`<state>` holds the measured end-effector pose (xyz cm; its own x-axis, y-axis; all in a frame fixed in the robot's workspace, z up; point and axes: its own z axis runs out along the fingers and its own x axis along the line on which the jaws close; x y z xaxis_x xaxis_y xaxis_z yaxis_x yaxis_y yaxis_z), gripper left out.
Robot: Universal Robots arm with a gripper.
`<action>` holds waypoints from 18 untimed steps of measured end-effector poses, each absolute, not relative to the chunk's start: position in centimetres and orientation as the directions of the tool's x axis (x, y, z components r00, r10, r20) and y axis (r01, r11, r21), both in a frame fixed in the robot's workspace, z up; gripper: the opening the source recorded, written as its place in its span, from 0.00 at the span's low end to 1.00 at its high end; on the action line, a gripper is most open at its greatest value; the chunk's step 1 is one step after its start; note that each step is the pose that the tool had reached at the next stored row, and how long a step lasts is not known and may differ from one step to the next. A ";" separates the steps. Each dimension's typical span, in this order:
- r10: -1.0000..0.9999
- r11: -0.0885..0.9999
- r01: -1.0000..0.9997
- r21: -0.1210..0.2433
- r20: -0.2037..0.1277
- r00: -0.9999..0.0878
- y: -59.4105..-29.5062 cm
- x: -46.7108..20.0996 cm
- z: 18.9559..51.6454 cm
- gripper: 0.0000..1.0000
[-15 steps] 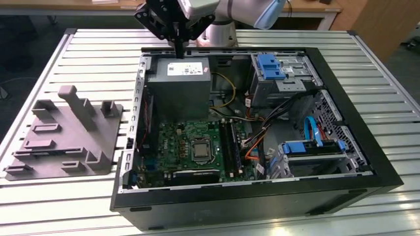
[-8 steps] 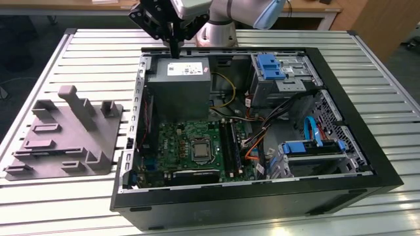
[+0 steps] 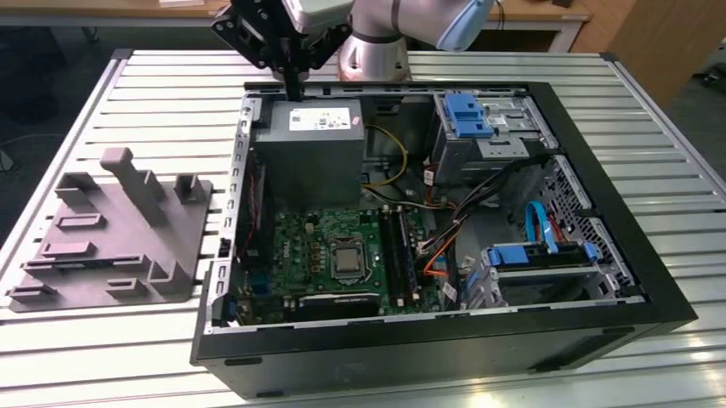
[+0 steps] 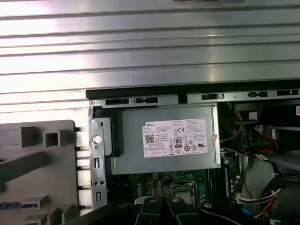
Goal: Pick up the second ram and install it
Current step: 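Reach for the second ram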
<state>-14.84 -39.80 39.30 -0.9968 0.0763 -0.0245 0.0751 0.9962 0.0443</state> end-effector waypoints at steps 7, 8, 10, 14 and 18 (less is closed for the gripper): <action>0.076 0.996 0.075 0.044 -0.024 -0.997 -39.7 -15.9 39.3 0.10; 0.076 0.996 0.075 0.044 -0.024 -0.997 -39.7 -16.1 39.3 0.10; 0.076 0.996 0.075 0.044 -0.024 -0.997 -39.7 -16.5 39.3 0.10; 0.076 0.996 0.075 0.044 -0.024 -0.997 -39.6 -17.2 39.3 0.10; 0.076 0.996 0.075 0.044 -0.024 -0.997 -39.5 -17.9 39.2 0.10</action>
